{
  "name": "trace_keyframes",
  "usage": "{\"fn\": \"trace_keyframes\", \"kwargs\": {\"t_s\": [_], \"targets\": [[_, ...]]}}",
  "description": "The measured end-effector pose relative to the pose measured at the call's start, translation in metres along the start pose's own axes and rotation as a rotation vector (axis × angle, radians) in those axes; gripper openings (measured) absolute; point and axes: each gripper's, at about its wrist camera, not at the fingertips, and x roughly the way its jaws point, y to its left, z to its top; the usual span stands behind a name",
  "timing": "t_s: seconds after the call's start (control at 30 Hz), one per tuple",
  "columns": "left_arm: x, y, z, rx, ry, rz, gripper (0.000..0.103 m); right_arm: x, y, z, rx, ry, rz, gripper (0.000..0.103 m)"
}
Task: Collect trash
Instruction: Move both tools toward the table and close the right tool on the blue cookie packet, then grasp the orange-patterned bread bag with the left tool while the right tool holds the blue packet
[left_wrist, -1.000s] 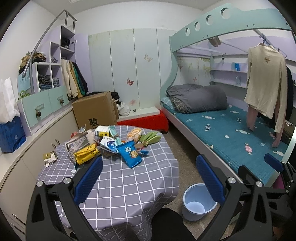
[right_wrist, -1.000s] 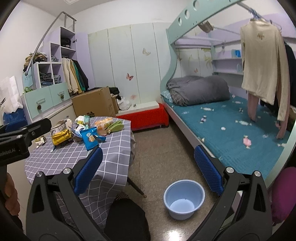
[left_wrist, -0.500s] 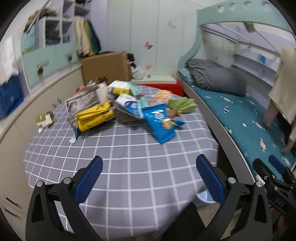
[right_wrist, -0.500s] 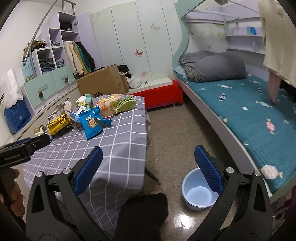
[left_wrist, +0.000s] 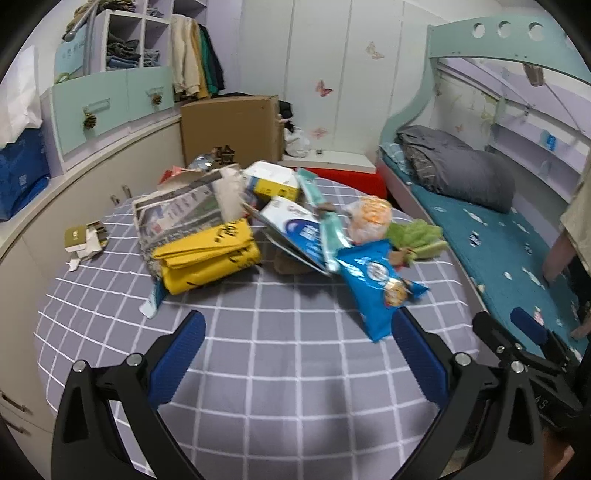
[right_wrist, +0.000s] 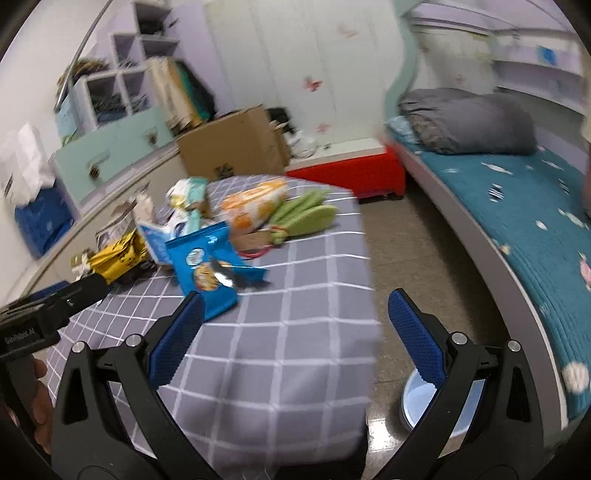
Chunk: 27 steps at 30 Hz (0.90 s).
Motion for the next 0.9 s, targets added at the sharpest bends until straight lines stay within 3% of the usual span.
{"fn": "trace_keyframes", "kwargs": {"t_s": [0.37, 0.47, 0.53, 0.57, 0.77, 0.9], "targets": [[0.015, 0.034, 0.009, -0.048, 0.003, 0.066, 0.099, 0.075, 0.072, 0.024, -0.276, 0.095, 0.069, 0.094], [0.016, 0.034, 0.014, -0.042, 0.002, 0.068, 0.099, 0.086, 0.073, 0.026, -0.281, 0.143, 0.100, 0.039], [0.016, 0.029, 0.017, -0.030, 0.002, 0.061, 0.099, 0.088, 0.070, 0.025, -0.273, 0.158, 0.110, 0.033], [0.016, 0.026, 0.019, -0.021, 0.000, 0.058, 0.099, 0.086, 0.065, 0.024, -0.254, 0.150, 0.123, 0.024], [0.017, -0.007, 0.036, 0.046, -0.007, -0.010, 0.099, 0.046, 0.032, 0.037, -0.109, 0.043, 0.215, 0.016], [0.025, -0.043, 0.059, 0.111, 0.008, -0.066, 0.099, 0.029, 0.000, 0.054, -0.007, -0.042, 0.206, 0.016]]}}
